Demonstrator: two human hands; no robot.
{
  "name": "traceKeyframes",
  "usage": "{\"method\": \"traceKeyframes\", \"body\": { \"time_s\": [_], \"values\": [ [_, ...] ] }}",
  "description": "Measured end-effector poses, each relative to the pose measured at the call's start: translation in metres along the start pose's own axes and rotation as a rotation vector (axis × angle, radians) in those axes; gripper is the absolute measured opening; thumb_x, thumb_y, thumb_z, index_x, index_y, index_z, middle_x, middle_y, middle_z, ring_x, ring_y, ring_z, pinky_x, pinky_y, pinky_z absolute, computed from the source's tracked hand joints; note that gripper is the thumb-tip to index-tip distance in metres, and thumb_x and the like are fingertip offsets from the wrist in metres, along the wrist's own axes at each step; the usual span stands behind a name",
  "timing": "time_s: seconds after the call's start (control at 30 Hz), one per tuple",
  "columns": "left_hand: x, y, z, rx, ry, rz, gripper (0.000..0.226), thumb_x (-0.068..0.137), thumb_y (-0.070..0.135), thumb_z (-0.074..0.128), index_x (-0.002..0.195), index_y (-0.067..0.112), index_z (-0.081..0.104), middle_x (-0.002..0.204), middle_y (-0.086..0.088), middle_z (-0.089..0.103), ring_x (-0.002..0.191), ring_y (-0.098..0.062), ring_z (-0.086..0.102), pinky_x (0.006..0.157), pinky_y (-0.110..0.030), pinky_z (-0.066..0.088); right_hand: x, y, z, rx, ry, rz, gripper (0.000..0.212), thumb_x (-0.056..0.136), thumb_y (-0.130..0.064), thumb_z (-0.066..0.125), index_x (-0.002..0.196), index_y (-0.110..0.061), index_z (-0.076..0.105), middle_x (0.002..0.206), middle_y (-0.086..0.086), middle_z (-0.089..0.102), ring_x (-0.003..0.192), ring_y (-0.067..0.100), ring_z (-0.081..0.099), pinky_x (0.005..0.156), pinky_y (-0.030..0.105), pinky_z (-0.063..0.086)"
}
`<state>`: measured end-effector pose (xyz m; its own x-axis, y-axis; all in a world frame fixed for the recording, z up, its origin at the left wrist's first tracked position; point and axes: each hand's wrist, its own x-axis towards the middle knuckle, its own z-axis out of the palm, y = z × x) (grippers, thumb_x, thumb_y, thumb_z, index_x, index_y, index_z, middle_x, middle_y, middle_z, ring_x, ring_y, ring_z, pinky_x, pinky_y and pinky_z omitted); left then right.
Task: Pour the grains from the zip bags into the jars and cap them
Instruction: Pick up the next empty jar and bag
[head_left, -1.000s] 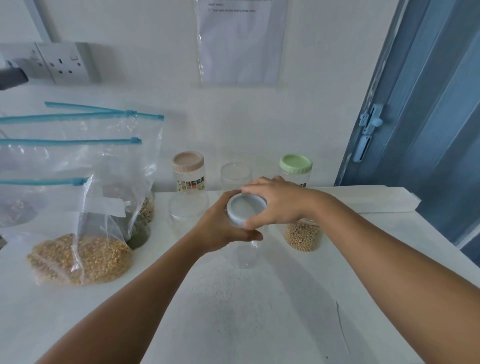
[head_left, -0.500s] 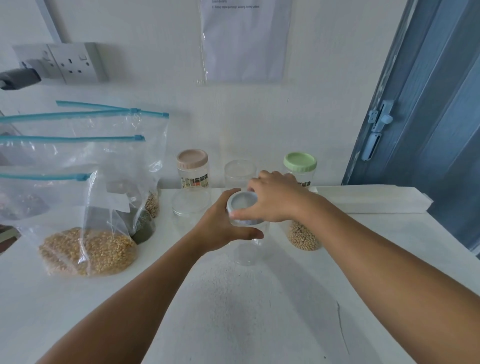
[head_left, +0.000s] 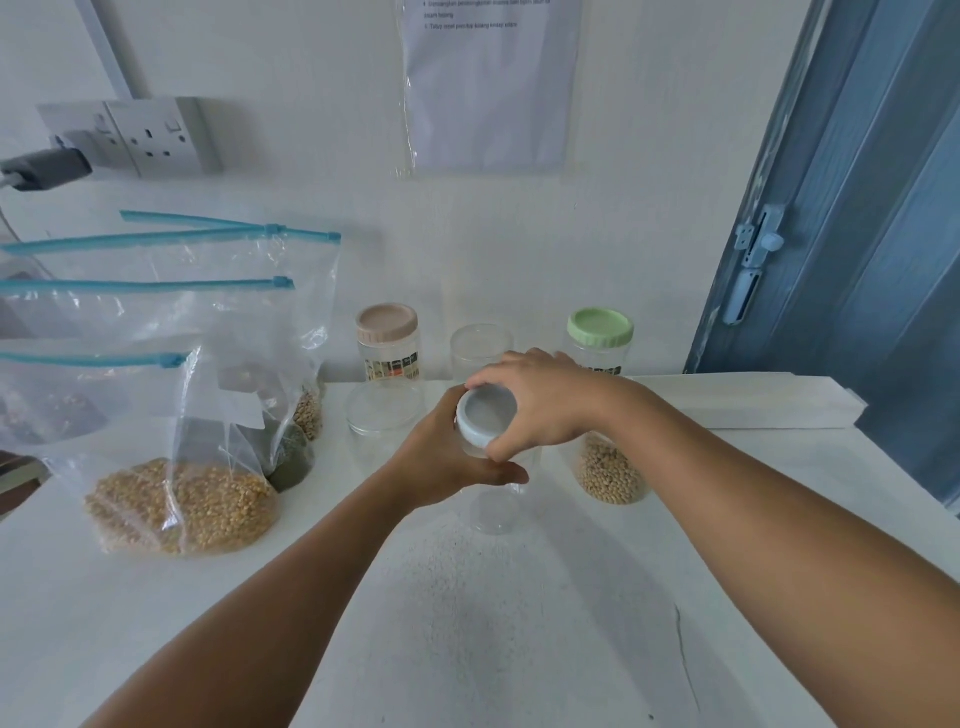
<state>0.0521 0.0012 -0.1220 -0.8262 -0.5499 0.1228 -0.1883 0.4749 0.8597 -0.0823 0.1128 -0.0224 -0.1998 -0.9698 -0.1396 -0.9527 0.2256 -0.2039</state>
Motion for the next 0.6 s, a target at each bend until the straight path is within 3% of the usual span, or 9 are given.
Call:
{"method": "traceKeyframes", "body": {
  "time_s": [0.1, 0.2, 0.33, 0.4, 0.47, 0.53, 0.6],
  "values": [
    [-0.001, 0.000, -0.001, 0.003, -0.013, 0.003, 0.112, 0.051, 0.049, 0.102, 0.145, 0.038, 0.043, 0.132, 0.019, 0.061, 0.122, -0.003, 0.058, 0.106, -0.040, 0.053, -0.004, 0.002, -0.007, 0.065, -0.046, -0.043, 0.086, 0.072, -0.047, 0.082, 0.147, -0.049, 0.042, 0.143, -0.018, 0.043, 0.120, 0.008, 0.033, 0.116, 0.043, 0.025],
    [-0.001, 0.004, -0.002, 0.021, -0.064, 0.032, 0.110, 0.053, 0.044, 0.103, 0.145, 0.038, 0.043, 0.133, 0.018, 0.061, 0.124, -0.003, 0.058, 0.107, -0.036, 0.051, -0.005, 0.004, -0.016, 0.053, -0.122, -0.107, 0.084, 0.072, -0.038, 0.084, 0.144, -0.051, 0.044, 0.137, -0.022, 0.044, 0.122, 0.009, 0.040, 0.110, 0.037, 0.033],
    [-0.003, 0.008, -0.005, 0.028, -0.128, 0.066, 0.096, 0.061, 0.030, 0.102, 0.141, 0.035, 0.048, 0.129, 0.018, 0.063, 0.120, -0.001, 0.059, 0.103, -0.025, 0.051, -0.003, 0.005, -0.025, 0.101, -0.223, -0.139, 0.083, 0.075, -0.020, 0.085, 0.144, -0.048, 0.047, 0.137, -0.020, 0.044, 0.122, 0.010, 0.046, 0.091, 0.025, 0.045],
    [-0.003, 0.006, -0.006, 0.027, -0.131, 0.068, 0.092, 0.063, 0.028, 0.101, 0.138, 0.036, 0.050, 0.126, 0.019, 0.064, 0.119, -0.001, 0.060, 0.102, -0.026, 0.051, -0.002, 0.002, -0.024, 0.103, -0.244, -0.145, 0.086, 0.076, -0.017, 0.083, 0.147, -0.048, 0.045, 0.140, -0.019, 0.042, 0.124, 0.012, 0.046, 0.093, 0.026, 0.045],
    [-0.002, 0.004, -0.006, 0.023, -0.114, 0.074, 0.094, 0.061, 0.030, 0.102, 0.139, 0.038, 0.050, 0.127, 0.020, 0.064, 0.120, -0.002, 0.060, 0.103, -0.027, 0.051, -0.005, 0.001, -0.022, 0.068, -0.243, -0.128, 0.096, 0.077, -0.027, 0.084, 0.155, -0.050, 0.032, 0.153, -0.017, 0.034, 0.137, 0.014, 0.037, 0.109, 0.033, 0.038],
    [-0.003, 0.002, -0.005, 0.012, -0.090, 0.079, 0.101, 0.058, 0.038, 0.103, 0.143, 0.038, 0.048, 0.132, 0.018, 0.062, 0.123, -0.004, 0.059, 0.105, -0.033, 0.052, -0.009, 0.002, -0.020, 0.020, -0.194, -0.071, 0.106, 0.077, -0.056, 0.083, 0.160, -0.048, 0.018, 0.167, -0.013, 0.018, 0.152, 0.017, 0.020, 0.124, 0.045, 0.021],
    [-0.004, 0.001, -0.003, 0.003, -0.077, 0.064, 0.106, 0.056, 0.043, 0.102, 0.144, 0.038, 0.045, 0.134, 0.018, 0.060, 0.123, -0.004, 0.058, 0.105, -0.036, 0.053, -0.012, -0.001, -0.018, -0.069, -0.074, 0.036, 0.107, 0.073, -0.088, 0.062, 0.160, -0.038, 0.025, 0.165, -0.002, 0.024, 0.152, 0.025, 0.023, 0.123, 0.051, 0.021]
  ]
}}
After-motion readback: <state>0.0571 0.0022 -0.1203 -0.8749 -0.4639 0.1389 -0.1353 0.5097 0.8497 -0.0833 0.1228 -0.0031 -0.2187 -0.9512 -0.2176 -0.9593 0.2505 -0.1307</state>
